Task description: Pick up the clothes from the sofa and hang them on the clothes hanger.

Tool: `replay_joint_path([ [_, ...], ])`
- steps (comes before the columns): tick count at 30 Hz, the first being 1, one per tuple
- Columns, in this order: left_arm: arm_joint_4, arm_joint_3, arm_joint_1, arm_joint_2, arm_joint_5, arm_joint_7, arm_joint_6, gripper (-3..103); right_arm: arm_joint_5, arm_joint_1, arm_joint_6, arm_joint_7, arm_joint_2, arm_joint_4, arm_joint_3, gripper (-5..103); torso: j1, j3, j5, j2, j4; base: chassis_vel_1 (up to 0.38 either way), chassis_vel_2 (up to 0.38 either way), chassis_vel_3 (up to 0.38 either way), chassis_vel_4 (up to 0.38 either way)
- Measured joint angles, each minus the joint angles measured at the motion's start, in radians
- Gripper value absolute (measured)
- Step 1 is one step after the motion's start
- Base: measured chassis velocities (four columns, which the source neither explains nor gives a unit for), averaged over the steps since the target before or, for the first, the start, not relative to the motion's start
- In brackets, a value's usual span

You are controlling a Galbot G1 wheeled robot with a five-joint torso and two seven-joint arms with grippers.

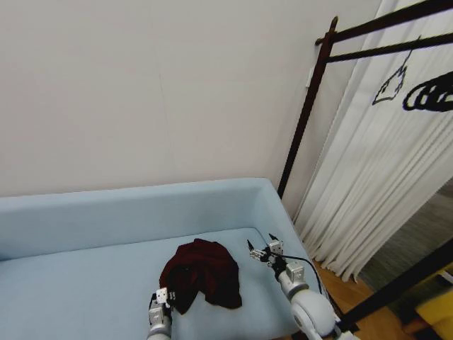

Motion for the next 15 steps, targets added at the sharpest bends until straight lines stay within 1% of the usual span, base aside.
replay_joint_path([
  [1, 0.0, 0.0, 0.0, 0.0, 0.0, 0.0, 0.0, 9, 0.0, 0.0, 0.0, 0.0, 0.0, 0.0, 0.0, 100, 0.0, 0.0, 0.0, 0.0, 0.0, 0.0, 0.0, 0.0, 0.0],
  [2, 0.002, 0.001, 0.001, -0.002, 0.0, -0.001, 0.0, 3, 0.0, -0.003, 0.0, 0.0, 0.0, 0.003, 0.0, 100, 0.0, 0.0, 0.0, 0.0, -0.0001, 0.0, 0.0, 0.0, 0.0],
  [4, 0.004, 0.0, 0.003, -0.005, 0.001, -0.002, 0.0, 0, 0.0, -0.006, -0.001, 0.0, 0.0, 0.006, 0.001, 100, 0.0, 0.0, 0.0, 0.0, -0.0001, 0.0, 0.0, 0.0, 0.0],
  [10, 0.006, -0.006, 0.01, -0.012, 0.002, -0.002, -0.003, 0, 0.0, -0.01, -0.001, 0.0, -0.001, 0.011, 0.003, 100, 0.0, 0.0, 0.0, 0.0, 0.0, 0.0, 0.0, 0.0, 0.0],
  [15, -0.001, -0.013, 0.017, -0.016, 0.003, -0.002, -0.031, 0, 0.0, -0.011, -0.001, 0.0, -0.001, 0.014, -0.001, 100, 0.0, 0.0, 0.0, 0.0, 0.0, 0.0, 0.0, 0.0, 0.0],
])
